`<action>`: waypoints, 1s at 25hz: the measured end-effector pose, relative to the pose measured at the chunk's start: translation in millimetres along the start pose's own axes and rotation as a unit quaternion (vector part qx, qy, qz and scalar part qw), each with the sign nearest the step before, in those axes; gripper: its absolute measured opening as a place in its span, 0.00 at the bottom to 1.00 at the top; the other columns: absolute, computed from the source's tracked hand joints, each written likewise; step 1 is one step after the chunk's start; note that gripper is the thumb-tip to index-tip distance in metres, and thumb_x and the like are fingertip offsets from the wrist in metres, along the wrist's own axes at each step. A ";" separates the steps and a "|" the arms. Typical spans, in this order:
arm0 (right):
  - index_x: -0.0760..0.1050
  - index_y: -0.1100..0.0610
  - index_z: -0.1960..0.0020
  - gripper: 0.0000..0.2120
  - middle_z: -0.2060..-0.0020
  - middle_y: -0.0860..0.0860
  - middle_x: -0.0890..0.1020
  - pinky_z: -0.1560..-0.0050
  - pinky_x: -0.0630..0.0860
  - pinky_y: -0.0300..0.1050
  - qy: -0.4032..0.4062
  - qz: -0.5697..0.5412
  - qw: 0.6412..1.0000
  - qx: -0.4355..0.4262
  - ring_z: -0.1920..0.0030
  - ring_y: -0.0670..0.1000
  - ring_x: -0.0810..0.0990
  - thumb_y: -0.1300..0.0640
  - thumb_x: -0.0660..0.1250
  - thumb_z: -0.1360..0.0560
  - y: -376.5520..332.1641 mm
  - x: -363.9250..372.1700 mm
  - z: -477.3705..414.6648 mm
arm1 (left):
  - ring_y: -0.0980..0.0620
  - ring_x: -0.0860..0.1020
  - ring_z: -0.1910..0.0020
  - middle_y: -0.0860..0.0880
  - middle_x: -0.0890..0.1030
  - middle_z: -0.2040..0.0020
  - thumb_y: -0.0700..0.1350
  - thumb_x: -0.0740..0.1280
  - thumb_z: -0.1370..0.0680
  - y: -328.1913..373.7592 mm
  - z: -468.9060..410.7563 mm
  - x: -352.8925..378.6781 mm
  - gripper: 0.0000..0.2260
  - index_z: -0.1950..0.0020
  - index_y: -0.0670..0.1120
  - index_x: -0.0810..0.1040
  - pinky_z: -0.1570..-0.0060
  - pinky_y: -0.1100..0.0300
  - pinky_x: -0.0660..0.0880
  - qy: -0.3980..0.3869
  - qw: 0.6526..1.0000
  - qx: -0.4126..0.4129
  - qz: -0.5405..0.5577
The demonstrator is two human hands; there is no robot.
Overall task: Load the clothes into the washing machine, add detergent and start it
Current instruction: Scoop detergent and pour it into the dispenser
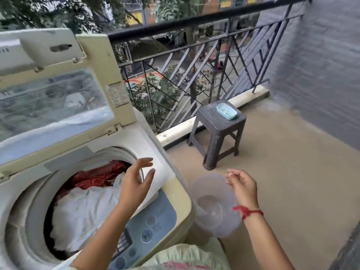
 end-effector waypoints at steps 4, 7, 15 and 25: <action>0.77 0.55 0.55 0.09 0.61 0.53 0.81 0.62 0.75 0.30 -0.119 0.047 0.991 -0.042 0.65 0.43 0.78 0.66 0.62 0.23 -34.7 67.6 15.2 | 0.63 0.77 0.46 0.58 0.80 0.48 0.43 0.68 0.24 -16.0 13.5 -31.4 0.13 0.41 0.53 0.74 0.49 0.68 0.70 0.028 0.999 -0.031 0.021; 0.77 0.52 0.57 0.12 0.60 0.52 0.81 0.62 0.74 0.31 -0.228 0.065 0.969 -0.071 0.65 0.44 0.79 0.67 0.62 0.24 -49.4 128.9 41.3 | 0.65 0.76 0.46 0.59 0.80 0.48 0.43 0.68 0.23 -30.8 34.1 -58.9 0.11 0.41 0.51 0.75 0.46 0.69 0.71 0.025 0.999 -0.044 0.002; 0.80 0.55 0.57 0.10 0.61 0.52 0.83 0.55 0.78 0.44 -0.403 0.122 0.900 -0.112 0.61 0.50 0.80 0.68 0.65 0.26 -40.6 200.4 90.9 | 0.63 0.77 0.45 0.65 0.77 0.48 0.43 0.68 0.24 -68.0 78.0 -99.1 0.19 0.42 0.65 0.67 0.47 0.62 0.74 0.130 0.984 -0.123 0.008; 0.80 0.51 0.57 0.13 0.62 0.48 0.83 0.54 0.79 0.41 -0.384 0.073 0.916 -0.093 0.59 0.46 0.81 0.68 0.64 0.25 -46.5 135.0 58.0 | 0.66 0.74 0.46 0.55 0.78 0.46 0.41 0.67 0.24 -17.5 78.5 -56.1 0.23 0.32 0.55 0.64 0.55 0.77 0.69 0.176 0.979 -0.098 0.008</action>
Point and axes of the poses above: each hand's wrist, its own z-axis away from the middle knuckle, its own x-axis out of the palm, y = z × x, the point moved 3 cm from there along -z, towards the middle knuckle
